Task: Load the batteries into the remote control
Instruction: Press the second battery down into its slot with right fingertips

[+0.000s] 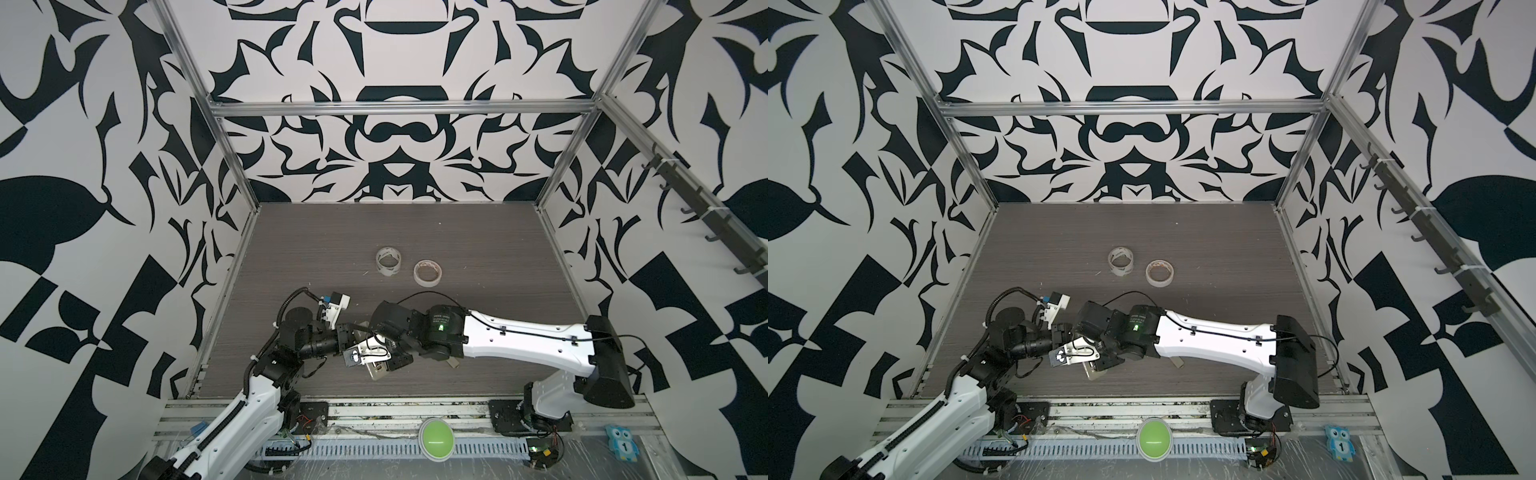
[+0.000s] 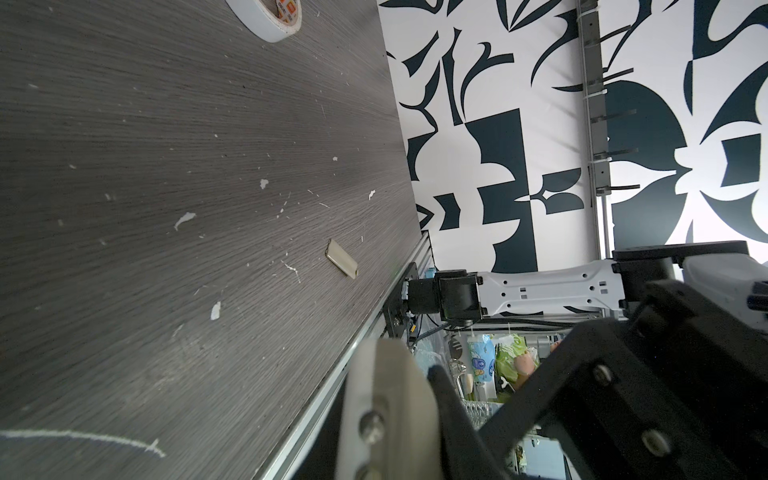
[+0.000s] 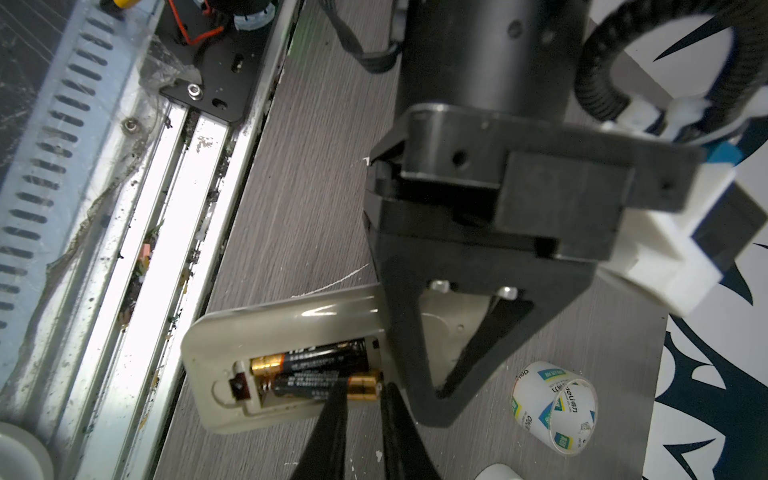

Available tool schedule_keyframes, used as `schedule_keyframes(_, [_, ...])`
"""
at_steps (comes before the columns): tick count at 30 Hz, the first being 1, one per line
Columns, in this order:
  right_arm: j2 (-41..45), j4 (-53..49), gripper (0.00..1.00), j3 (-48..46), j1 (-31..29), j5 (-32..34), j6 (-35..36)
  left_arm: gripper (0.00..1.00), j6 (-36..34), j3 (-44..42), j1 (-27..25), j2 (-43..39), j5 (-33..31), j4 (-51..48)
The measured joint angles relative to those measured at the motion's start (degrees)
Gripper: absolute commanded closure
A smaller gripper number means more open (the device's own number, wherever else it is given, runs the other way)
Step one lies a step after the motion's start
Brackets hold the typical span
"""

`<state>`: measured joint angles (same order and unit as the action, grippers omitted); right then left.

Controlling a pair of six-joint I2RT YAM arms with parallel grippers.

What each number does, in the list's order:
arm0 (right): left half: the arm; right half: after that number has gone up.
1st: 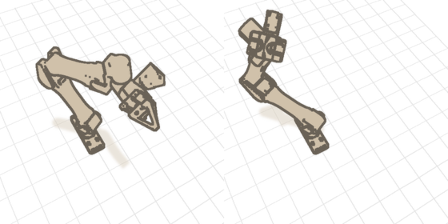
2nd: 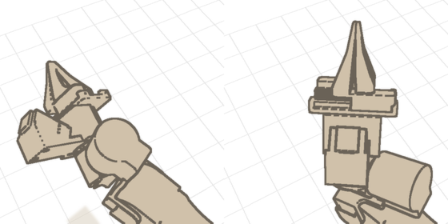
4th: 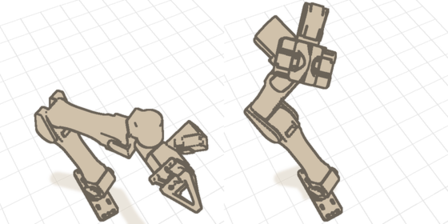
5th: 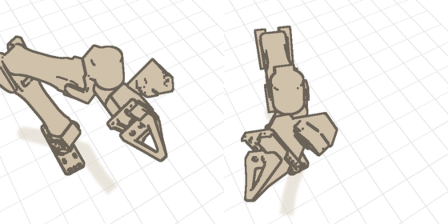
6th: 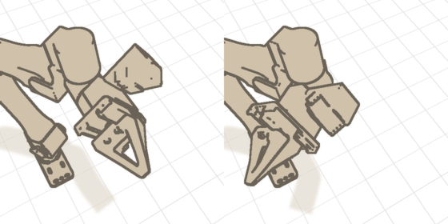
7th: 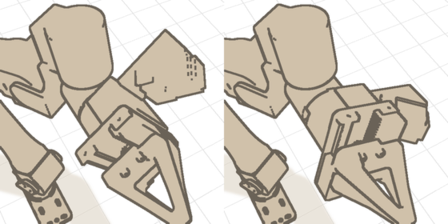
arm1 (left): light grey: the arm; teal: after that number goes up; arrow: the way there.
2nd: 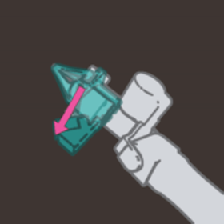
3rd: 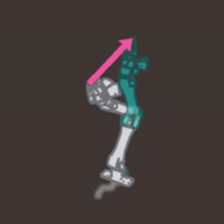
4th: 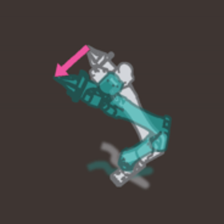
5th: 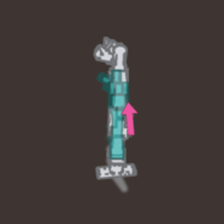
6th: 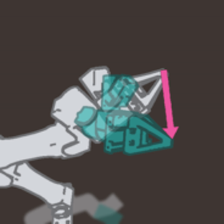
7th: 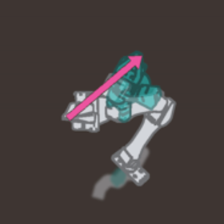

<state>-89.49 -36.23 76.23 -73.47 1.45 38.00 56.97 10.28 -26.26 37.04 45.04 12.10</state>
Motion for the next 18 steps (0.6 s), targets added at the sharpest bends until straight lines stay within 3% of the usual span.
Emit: schedule_keyframes(18, [-1.14,0.07,0.82,-0.04,0.26,0.31,-0.07,1.0,-0.33,0.0,0.0,-0.52,-0.79,-1.33])
